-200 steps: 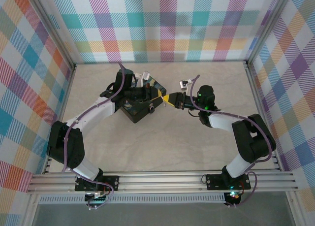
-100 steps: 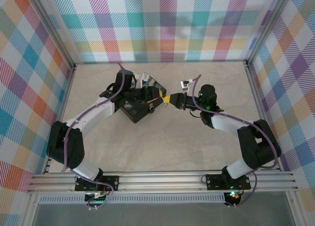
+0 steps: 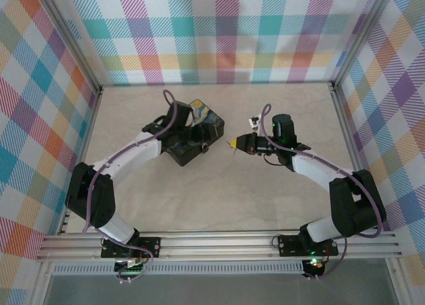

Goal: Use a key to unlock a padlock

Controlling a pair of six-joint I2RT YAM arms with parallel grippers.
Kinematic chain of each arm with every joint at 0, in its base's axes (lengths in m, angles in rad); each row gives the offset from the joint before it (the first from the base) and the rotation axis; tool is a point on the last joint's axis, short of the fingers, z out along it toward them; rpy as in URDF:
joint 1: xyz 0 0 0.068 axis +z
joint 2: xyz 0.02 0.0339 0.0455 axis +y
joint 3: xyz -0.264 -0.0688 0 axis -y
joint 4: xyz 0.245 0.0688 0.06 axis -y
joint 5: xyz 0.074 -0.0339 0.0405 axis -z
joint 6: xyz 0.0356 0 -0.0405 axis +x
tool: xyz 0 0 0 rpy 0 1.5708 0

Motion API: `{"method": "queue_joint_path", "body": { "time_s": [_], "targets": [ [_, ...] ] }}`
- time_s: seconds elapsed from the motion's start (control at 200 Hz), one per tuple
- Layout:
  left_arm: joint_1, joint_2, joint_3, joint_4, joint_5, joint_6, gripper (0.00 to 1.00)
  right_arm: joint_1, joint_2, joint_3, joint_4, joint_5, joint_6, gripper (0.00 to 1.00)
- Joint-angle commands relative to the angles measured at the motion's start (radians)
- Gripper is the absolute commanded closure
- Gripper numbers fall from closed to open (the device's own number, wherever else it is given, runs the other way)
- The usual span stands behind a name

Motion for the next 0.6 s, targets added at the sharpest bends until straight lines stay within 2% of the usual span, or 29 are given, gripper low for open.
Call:
{"method": "queue_joint_path", "body": {
  "time_s": [0.0, 0.035, 0.13, 0.27, 0.44, 0.595],
  "targets": [
    [-0.118, 0.078, 0.069, -0.140, -0.345, -0.095, 0.25, -0.046, -0.054, 0.033, -0.143, 0.009, -0.105, 1.00],
    [-0.134, 0.104, 0.073, -0.145, -0.401, -0.139, 0.25, -0.061, -0.064, 0.031, -0.172, 0.019, -0.118, 1.00],
    [-0.142, 0.173, 0.071, -0.123, -0.457, -0.233, 0.25, -0.098, -0.079, 0.028, -0.225, 0.035, -0.145, 1.00],
    [-0.171, 0.273, 0.138, -0.174, -0.605, -0.272, 0.25, -0.121, -0.083, 0.031, -0.265, 0.040, -0.161, 1.00],
    [-0.182, 0.364, 0.197, -0.202, -0.665, -0.355, 0.25, -0.124, -0.070, 0.034, -0.249, 0.028, -0.160, 1.00],
    [-0.205, 0.431, 0.246, -0.245, -0.785, -0.428, 0.29, -0.126, -0.044, 0.045, -0.229, -0.001, -0.150, 1.00]
  ]
}}
